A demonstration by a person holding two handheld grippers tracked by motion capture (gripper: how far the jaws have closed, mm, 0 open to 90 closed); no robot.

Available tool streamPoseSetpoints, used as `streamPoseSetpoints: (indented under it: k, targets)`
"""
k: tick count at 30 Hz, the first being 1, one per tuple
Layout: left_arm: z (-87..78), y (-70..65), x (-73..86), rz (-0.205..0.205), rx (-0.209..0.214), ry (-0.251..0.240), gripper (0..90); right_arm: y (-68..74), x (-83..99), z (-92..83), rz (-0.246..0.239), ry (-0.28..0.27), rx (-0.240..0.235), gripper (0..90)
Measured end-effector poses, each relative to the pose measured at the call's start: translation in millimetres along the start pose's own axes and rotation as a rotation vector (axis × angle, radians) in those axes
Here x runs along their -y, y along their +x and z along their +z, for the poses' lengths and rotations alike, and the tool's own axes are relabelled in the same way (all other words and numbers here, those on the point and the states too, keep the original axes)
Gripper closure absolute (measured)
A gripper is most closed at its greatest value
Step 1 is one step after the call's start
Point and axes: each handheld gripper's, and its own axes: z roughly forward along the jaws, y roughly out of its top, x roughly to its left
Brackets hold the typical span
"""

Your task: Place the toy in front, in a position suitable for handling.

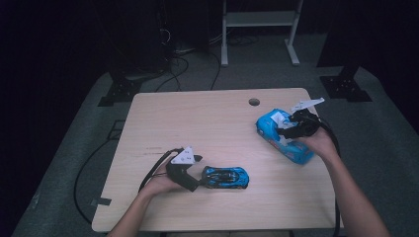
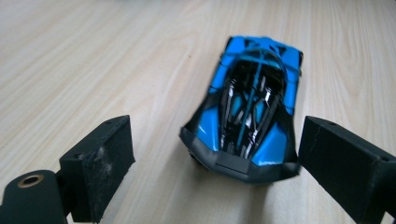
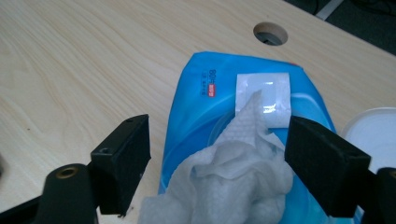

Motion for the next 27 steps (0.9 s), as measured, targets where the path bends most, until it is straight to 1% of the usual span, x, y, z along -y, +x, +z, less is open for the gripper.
streamPoseSetpoints:
  k: [2, 3, 5, 6, 7, 8, 9, 11, 12, 13, 15, 16, 17, 19, 20, 22, 23, 27]
  targets:
    - [-0.2, 0.9, 1.8, -0.01, -0.015, -0.005, 9.8, -0.8, 2.5, 5.2, 0.0, 0.013, 0.007, 25.9]
    - [-0.2, 1.2, 2.4, -0.012, -0.011, -0.002, 9.8, -1.1, 4.2, 8.1, -0.001, 0.026, 0.022, 27.9]
    - [0.6, 0.6, 4.1, -0.028, 0.021, -0.002, 9.8, -1.9, 6.2, 11.3, -0.001, 0.048, 0.026, 33.9]
    - [0.8, -1.0, 4.9, -0.023, 0.027, -0.002, 9.8, -2.8, 7.2, 12.7, -0.008, 0.059, 0.035, 36.0]
    - [0.7, -2.4, 5.5, -0.007, 0.023, 0.002, 9.8, -3.4, 7.4, 13.7, 0.002, 0.067, 0.048, 39.9]
    - [1.0, -3.2, 6.1, -0.007, 0.032, 0.0, 9.8, -4.1, 7.8, 13.7, 0.005, 0.06, 0.052, 43.7]
    - [1.3, -3.6, 6.3, -0.01, 0.035, -0.001, 9.8, -4.5, 8.2, 13.8, 0.016, 0.052, 0.056, 45.5]
    - [2.3, -4.1, 6.6, -0.006, 0.028, 0.001, 9.8, -4.9, 9.8, 14.1, 0.022, 0.043, 0.071, 50.9]
    - [2.8, -4.0, 6.6, -0.006, 0.029, 0.002, 9.8, -6.2, 12.4, 15.0, 0.033, 0.045, 0.075, 55.4]
    - [2.9, -4.0, 6.4, -0.006, 0.027, 0.003, 9.8, -6.2, 12.4, 15.0, 0.033, 0.045, 0.075, 55.4]
    - [3.2, -3.8, 6.2, -0.003, 0.018, -0.001, 9.8, -8.0, 15.5, 14.9, 0.054, 0.038, 0.066, 60.8]
    - [3.7, -3.7, 5.9, -0.011, 0.02, -0.01, 9.8, -9.8, 18.5, 14.6, 0.071, 0.029, 0.054, 65.9]
    - [3.7, -3.7, 5.9, -0.011, 0.02, -0.01, 9.8, -9.8, 18.5, 14.6, 0.071, 0.029, 0.054, 65.9]
    - [4.2, -3.8, 6.2, -0.006, 0.026, -0.007, 9.8, -11.0, 20.5, 14.4, 0.08, 0.028, 0.045, 70.4]
    - [5.5, -4.5, 7.1, -0.011, 0.034, -0.012, 9.8, -12.0, 21.1, 14.5, 0.087, 0.027, 0.037, 72.3]
    - [6.1, -5.0, 7.3, 0.001, 0.036, 0.011, 9.8, -12.9, 21.7, 14.3, 0.097, 0.023, 0.029, 76.6]
    - [7.2, -5.6, 7.6, 0.003, 0.037, 0.011, 9.8, -13.1, 21.5, 14.1, 0.102, 0.023, 0.026, 78.5]
    - [7.5, -5.7, 7.7, 0.01, 0.04, 0.01, 9.8, -13.0, 19.5, 11.9, 0.098, 0.028, 0.03, 80.6]
